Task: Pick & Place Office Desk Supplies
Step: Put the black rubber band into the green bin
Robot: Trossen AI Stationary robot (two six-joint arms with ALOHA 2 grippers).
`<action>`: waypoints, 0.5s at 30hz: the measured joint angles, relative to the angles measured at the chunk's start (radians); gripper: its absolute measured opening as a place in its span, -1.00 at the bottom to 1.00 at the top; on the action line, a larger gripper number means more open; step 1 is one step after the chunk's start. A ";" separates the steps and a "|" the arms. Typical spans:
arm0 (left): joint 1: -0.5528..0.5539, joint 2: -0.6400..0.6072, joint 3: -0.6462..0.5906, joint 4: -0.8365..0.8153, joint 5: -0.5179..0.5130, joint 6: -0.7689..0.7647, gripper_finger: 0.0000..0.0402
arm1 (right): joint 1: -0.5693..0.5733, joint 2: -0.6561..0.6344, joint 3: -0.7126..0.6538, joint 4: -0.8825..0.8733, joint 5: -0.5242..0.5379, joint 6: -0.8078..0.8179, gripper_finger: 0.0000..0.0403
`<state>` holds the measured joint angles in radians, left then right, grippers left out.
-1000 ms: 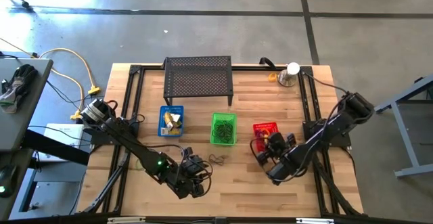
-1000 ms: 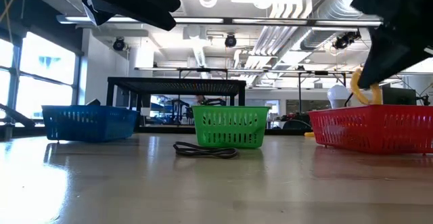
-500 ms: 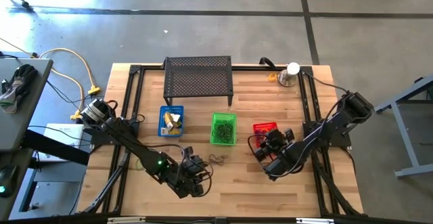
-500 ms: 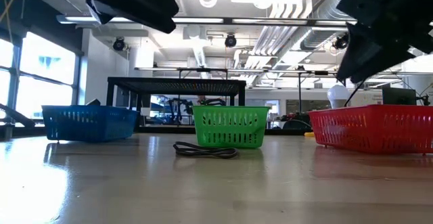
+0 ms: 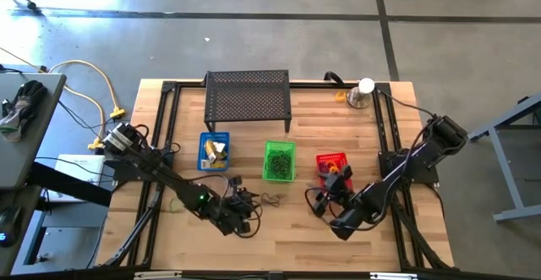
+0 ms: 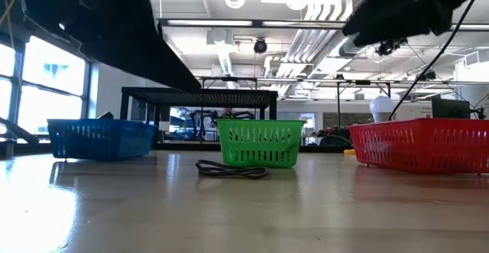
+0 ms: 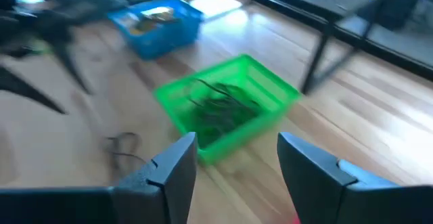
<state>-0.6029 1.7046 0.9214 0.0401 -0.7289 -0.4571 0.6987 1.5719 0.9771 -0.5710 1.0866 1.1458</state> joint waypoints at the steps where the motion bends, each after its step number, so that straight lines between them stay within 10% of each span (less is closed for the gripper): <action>1: 0.008 0.000 -0.019 0.029 0.002 0.004 -0.35 | 0.002 0.000 0.000 0.043 0.001 -0.046 -0.04; 15: 0.111 0.123 -0.094 0.219 0.264 0.168 -0.35 | 0.008 0.000 0.000 0.411 -0.082 -0.417 -0.03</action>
<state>-0.4924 1.8281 0.8271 0.2592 -0.4654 -0.2887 0.7071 1.5719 0.9771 -0.1598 1.0044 0.7289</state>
